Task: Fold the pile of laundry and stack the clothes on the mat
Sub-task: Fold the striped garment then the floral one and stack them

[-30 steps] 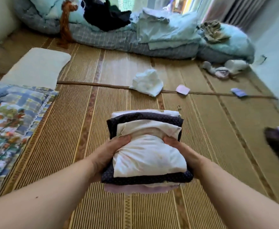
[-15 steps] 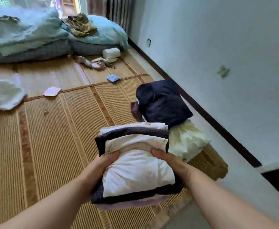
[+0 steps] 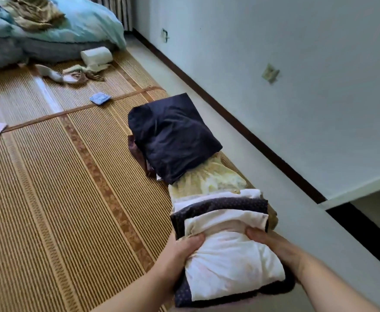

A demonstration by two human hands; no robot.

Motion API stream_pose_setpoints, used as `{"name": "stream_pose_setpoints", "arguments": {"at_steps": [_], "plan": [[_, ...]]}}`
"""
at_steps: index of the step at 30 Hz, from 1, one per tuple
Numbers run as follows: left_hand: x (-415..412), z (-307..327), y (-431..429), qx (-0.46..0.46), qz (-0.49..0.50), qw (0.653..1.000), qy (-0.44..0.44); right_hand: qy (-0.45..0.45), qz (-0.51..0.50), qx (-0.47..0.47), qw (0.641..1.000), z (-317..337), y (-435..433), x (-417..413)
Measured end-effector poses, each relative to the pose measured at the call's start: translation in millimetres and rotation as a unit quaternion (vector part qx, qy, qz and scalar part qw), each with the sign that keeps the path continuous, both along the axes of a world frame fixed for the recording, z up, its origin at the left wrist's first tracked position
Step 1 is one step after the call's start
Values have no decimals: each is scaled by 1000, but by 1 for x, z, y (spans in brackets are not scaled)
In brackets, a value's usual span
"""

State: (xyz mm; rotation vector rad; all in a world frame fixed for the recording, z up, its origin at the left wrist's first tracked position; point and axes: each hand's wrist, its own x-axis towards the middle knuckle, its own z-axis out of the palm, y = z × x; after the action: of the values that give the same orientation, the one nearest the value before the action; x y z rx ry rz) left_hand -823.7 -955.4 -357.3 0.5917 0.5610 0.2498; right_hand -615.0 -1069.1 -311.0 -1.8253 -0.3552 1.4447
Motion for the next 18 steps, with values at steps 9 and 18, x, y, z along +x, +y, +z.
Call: {"name": "stream_pose_setpoints", "arguments": {"at_steps": [9,18], "plan": [[92,-81,-46,-57,166,967,186,56,71,-6,996,-92,6,110],[140,-140,-51,-76,252,927,268,133,153,-25,979,-178,51,166]]}}
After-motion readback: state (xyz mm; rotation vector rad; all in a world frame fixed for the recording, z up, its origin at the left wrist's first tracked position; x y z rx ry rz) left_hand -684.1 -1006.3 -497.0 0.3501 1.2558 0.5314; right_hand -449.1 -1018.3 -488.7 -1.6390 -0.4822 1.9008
